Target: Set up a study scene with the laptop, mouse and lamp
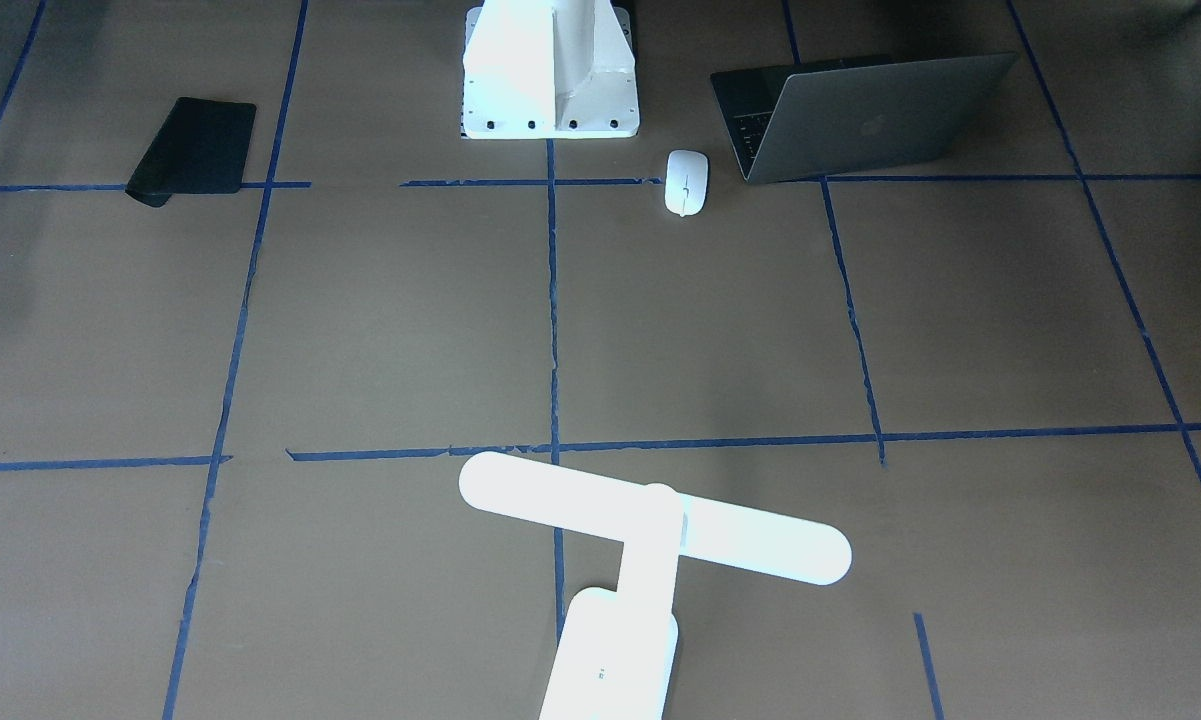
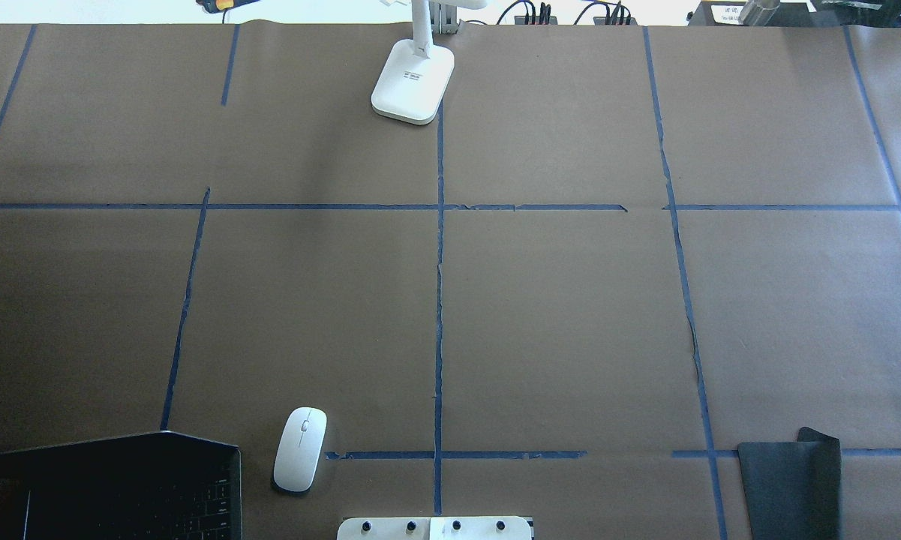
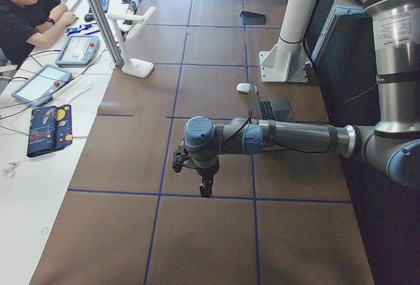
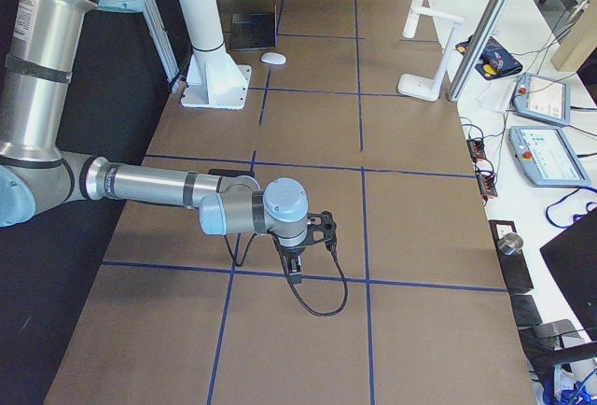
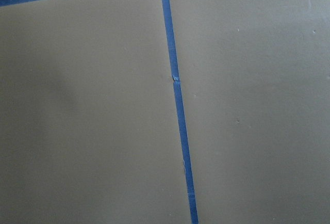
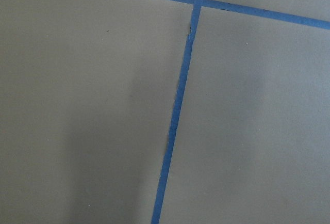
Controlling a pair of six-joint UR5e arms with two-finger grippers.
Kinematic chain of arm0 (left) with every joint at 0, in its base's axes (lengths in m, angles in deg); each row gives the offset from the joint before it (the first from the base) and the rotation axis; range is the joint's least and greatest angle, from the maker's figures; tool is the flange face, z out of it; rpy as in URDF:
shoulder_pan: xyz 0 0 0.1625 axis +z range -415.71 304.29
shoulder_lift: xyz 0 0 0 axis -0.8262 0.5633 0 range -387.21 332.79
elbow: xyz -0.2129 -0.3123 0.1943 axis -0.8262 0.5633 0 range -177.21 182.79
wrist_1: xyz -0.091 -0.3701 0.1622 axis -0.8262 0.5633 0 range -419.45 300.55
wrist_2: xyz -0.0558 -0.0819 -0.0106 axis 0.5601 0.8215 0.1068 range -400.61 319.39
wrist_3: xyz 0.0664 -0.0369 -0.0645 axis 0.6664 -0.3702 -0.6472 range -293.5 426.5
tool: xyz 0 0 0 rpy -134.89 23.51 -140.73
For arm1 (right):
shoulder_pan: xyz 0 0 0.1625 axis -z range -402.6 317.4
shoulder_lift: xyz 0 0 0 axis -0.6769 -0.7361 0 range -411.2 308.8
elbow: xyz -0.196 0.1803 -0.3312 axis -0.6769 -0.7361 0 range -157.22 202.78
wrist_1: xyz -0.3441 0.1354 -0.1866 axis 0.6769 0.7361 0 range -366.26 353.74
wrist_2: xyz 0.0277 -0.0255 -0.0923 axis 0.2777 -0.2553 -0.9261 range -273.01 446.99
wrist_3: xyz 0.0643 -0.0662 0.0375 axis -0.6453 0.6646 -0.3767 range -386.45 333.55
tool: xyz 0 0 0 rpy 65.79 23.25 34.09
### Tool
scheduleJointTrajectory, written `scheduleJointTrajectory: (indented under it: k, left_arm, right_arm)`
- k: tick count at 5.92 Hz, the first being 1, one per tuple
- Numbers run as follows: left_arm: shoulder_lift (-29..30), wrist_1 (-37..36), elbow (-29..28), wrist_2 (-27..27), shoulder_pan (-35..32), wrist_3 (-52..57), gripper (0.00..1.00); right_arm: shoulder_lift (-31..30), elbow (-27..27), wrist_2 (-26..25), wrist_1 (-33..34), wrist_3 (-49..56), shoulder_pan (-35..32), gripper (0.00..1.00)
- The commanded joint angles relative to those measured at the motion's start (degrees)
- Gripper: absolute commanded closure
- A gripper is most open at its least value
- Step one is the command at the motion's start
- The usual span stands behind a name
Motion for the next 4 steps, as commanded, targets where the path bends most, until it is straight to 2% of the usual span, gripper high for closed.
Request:
scheduleJointTrajectory:
  k: [1, 4]
  left_arm:
    - [0.03, 0.00, -0.34, -0.17, 0.00, 0.00, 0.00]
    - [0.55, 0.09, 0.88, -0.35, 0.26, -0.09, 0.00]
  right_arm:
    - [0.06, 0.03, 0.12, 0.00, -0.09, 0.00, 0.00]
    - [0.50, 0.38, 0.64, 0.00, -0.09, 0.00, 0.00]
